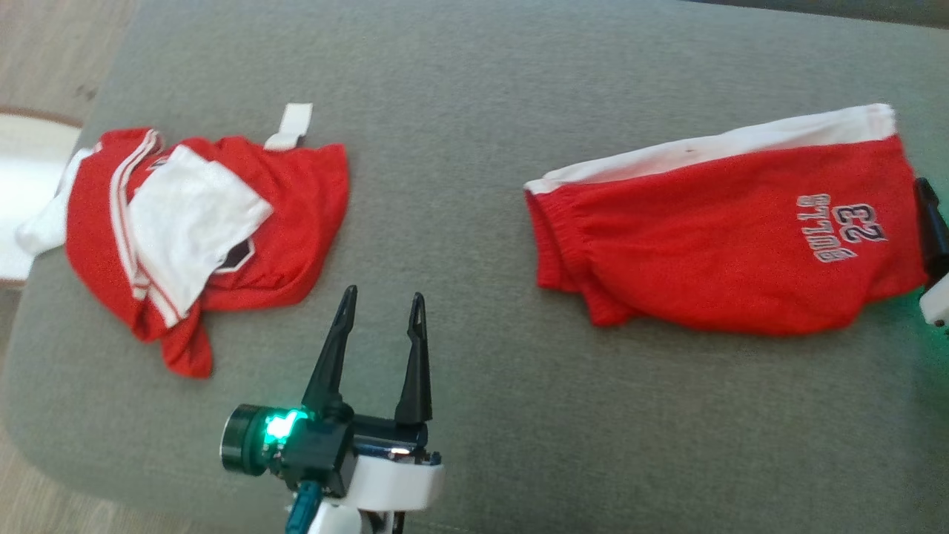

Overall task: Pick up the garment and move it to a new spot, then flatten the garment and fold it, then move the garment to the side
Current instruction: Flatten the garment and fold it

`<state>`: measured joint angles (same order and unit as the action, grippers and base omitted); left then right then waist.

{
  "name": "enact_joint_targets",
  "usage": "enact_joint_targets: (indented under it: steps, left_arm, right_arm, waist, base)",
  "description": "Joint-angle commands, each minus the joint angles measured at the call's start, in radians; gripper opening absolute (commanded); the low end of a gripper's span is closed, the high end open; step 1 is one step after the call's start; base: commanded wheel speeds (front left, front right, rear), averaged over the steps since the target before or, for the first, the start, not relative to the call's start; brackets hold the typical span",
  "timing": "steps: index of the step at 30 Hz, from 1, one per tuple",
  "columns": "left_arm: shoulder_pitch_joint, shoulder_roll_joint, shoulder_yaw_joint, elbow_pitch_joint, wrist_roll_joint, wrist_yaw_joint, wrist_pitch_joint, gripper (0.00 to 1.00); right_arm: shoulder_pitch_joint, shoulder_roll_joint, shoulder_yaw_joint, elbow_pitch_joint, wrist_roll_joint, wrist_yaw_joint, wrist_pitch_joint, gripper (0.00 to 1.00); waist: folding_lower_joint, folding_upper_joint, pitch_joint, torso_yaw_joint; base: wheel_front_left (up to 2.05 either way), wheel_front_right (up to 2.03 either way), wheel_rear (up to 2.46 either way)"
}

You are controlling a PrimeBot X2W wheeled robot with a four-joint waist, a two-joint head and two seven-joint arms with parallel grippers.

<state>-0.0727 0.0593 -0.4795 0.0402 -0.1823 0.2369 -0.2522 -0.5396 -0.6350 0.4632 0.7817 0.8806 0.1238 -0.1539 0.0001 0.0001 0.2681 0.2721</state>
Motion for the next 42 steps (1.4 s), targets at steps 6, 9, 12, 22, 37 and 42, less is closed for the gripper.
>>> enact_joint_targets:
  steps: [6, 9, 12, 22, 37, 42]
  left_arm:
    - [-0.004, -0.008, 0.036, -0.042, 0.024, 0.007, -0.009, 1.00]
    - [-0.004, -0.009, 0.030, -0.045, 0.018, 0.010, -0.009, 1.00]
    - [-0.002, -0.009, 0.022, -0.039, 0.018, 0.015, -0.009, 1.00]
    - [-0.007, -0.009, 0.029, -0.011, 0.026, 0.002, -0.009, 1.00]
    - [-0.016, -0.009, 0.024, 0.018, 0.030, -0.027, -0.010, 1.00]
    - [-0.003, -0.009, 0.024, 0.034, 0.026, -0.038, -0.010, 1.00]
  right_arm:
    - [-0.039, 0.008, 0.018, 0.099, -0.022, 0.007, 0.059, 1.00]
    - [-0.045, 0.022, 0.032, 0.145, -0.023, 0.007, 0.089, 1.00]
    - [-0.041, 0.039, 0.037, 0.167, 0.006, 0.007, 0.107, 0.45]
    - [-0.049, 0.021, 0.037, 0.137, 0.074, 0.007, 0.032, 0.00]
    - [-0.042, -0.178, 0.080, 0.134, 0.054, 0.007, -0.018, 0.00]
    - [-0.091, -0.180, 0.098, 0.086, 0.016, 0.007, -0.034, 0.00]
  waist:
    - [-0.0001, -0.0001, 0.022, 0.054]
    - [-0.0001, -0.0001, 0.021, 0.061]
    - [-0.0001, -0.0001, 0.019, 0.058]
    - [-0.0001, -0.0001, 0.000, -0.037]
    - [-0.0001, -0.0001, -0.040, -0.181]
    - [-0.0001, -0.0001, -0.069, -0.203]
  base:
    - [0.00, 0.00, 0.00]
    - [0.00, 0.00, 0.00]
    - [0.00, 0.00, 0.00]
    - [0.00, 0.00, 0.00]
    - [0.00, 0.00, 0.00]
    - [0.00, 0.00, 0.00]
